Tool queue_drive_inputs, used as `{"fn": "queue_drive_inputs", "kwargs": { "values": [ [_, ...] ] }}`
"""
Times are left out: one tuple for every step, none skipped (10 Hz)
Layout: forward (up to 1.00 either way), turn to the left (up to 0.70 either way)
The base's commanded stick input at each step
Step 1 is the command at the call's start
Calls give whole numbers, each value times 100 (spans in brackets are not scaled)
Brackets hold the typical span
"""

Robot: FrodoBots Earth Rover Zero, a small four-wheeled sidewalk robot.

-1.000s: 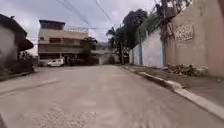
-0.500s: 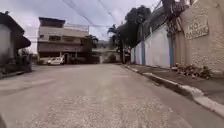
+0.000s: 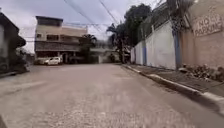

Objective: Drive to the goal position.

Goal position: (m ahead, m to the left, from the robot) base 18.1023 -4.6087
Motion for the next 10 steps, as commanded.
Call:
{"fn": "queue_drive_inputs", "kwargs": {
  "values": [
    [100, 0],
    [100, 0],
    [100, 0],
    [100, 0],
    [100, 0],
    [100, 0],
    [100, 0],
    [100, 0],
    [100, 0],
    [100, 0]
  ]
}}
